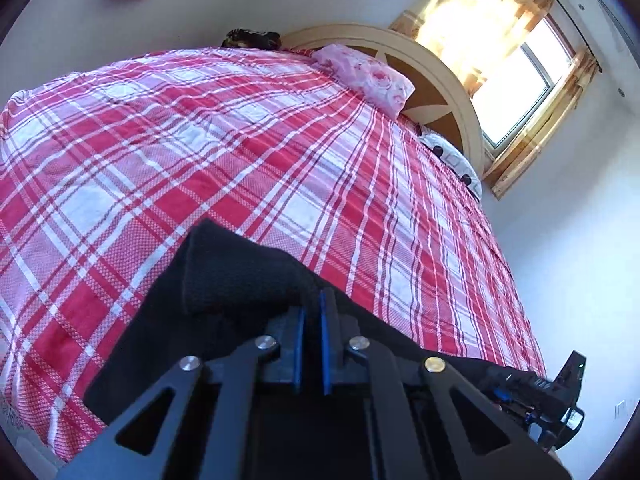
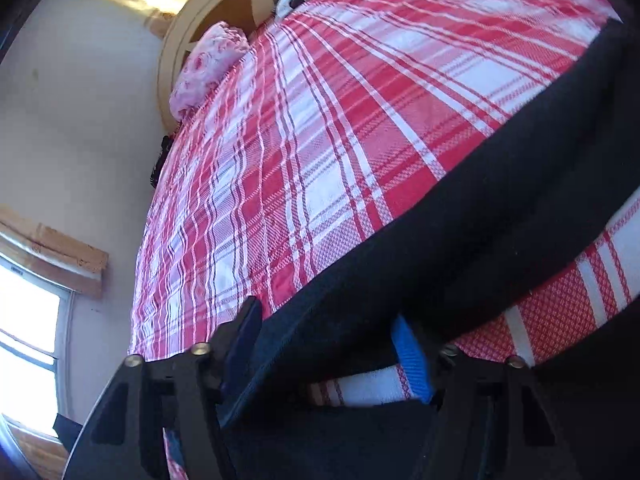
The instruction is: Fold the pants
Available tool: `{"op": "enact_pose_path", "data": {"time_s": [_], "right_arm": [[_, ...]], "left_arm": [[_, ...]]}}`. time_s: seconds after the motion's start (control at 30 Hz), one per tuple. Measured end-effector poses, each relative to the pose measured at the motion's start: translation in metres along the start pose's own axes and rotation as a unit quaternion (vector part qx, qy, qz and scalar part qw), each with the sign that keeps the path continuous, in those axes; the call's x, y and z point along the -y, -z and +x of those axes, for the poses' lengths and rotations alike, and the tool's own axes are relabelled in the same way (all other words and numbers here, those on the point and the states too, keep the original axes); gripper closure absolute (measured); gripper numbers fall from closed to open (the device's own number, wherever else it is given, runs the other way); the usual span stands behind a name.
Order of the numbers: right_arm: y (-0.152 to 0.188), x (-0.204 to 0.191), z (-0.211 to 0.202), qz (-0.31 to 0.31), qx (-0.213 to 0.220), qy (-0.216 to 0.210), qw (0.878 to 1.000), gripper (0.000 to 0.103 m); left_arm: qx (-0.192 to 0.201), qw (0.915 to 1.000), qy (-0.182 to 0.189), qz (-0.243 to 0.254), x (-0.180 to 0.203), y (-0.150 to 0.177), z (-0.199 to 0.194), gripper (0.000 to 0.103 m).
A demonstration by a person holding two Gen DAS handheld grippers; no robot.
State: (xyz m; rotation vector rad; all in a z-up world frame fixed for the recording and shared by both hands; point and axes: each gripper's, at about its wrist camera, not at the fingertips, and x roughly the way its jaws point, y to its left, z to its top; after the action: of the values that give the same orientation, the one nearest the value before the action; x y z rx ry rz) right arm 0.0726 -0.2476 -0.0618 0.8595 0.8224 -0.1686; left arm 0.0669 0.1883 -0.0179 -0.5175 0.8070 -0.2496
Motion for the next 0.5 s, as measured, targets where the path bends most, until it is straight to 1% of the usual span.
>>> {"op": "enact_pose_path", "data": {"time_s": [0.03,0.1,0.13,0.23,0.3,0.37,0.43,0.5], "right_arm": [[0.002,0.002,0.002,-0.004,-0.005,-0.007,1.000,0.097],[0.007,0.015,0.002,0.013,-0.017,-0.027,0.999,0.097],[0.009,0.018,0.000,0.012,-0.014,-0.035,0.999,0.097],[0.018,0.017,-0.021,-0.012,0.017,-0.070,0.997,0.097],[0.026,0.012,-0.044,-0.040,0.041,-0.091,0.994,0.097],[0.037,0.007,-0.068,-0.065,0.052,-0.109,0.990,0.097],[0.049,0.006,-0.083,-0.079,0.055,-0.115,0.989,0.097],[0.068,0.010,-0.094,-0.090,0.050,-0.114,0.988,0.097]], "left_arm": [[0.001,1.0000,0.001,-0.001,-0.001,-0.001,-0.003,0.096],[0.001,1.0000,0.001,-0.001,-0.003,-0.003,-0.004,0.096],[0.002,1.0000,0.001,-0.001,-0.004,-0.003,-0.005,0.096],[0.007,1.0000,0.004,0.001,-0.003,-0.003,-0.012,0.096],[0.012,0.9999,0.006,0.009,-0.003,-0.002,-0.021,0.096],[0.016,0.9997,0.004,0.020,-0.004,0.001,-0.032,0.096],[0.014,0.9996,-0.002,0.026,-0.006,0.007,-0.040,0.096],[0.006,0.9992,-0.014,0.037,-0.012,0.016,-0.047,0.096]]}}
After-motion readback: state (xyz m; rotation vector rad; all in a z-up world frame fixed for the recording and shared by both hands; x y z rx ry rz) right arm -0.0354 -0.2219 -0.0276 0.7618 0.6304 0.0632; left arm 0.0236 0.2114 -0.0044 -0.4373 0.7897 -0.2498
